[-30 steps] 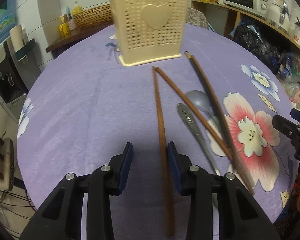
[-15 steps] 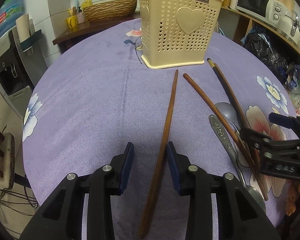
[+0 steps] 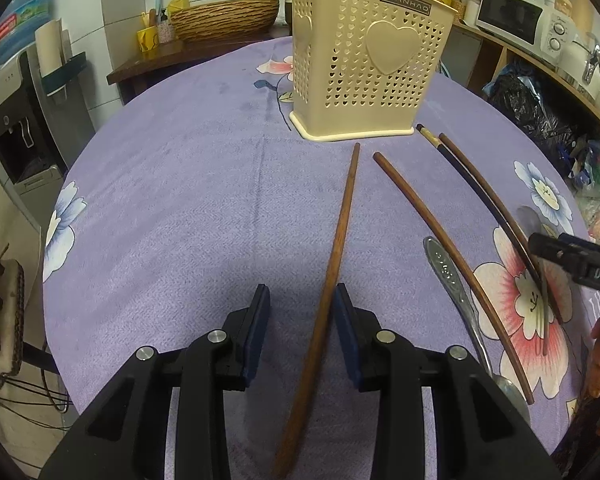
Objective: Organize utensils
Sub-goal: 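Lower the left gripper around a brown chopstick while the right gripper approaches the grey spoon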
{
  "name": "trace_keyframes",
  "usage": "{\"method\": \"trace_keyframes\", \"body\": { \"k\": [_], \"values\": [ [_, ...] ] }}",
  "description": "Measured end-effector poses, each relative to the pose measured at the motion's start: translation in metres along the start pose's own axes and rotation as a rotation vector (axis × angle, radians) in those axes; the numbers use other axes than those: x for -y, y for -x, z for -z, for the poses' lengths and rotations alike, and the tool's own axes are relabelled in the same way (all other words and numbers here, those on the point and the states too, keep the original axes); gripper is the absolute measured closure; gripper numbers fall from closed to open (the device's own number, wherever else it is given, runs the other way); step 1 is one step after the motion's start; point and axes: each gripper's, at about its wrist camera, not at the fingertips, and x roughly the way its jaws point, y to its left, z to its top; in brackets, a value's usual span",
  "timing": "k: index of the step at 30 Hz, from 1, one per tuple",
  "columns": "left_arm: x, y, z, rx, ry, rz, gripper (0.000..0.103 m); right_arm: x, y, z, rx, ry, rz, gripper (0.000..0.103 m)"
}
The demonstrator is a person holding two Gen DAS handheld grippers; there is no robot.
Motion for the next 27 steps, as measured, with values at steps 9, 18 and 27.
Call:
{"method": "trace_keyframes", "body": {
  "k": [9, 18, 27],
  "values": [
    [-0.003, -0.001, -0.002, -0.006, -0.004, 0.012, 0.068, 0.021, 0.004, -0.007, -0.016, -0.050, 0.064, 0.006],
    [-0.001, -0.001, -0.001, 0.001, -0.010, 0.001, 0.068, 0.017, 0.010, 0.011, -0.053, -0.083, -0.051, 0.026],
    [0.000, -0.001, -0.001, 0.003, -0.022, -0.003, 0.068, 0.017, -0.013, -0.023, -0.019, -0.067, 0.039, 0.060]
  ]
}}
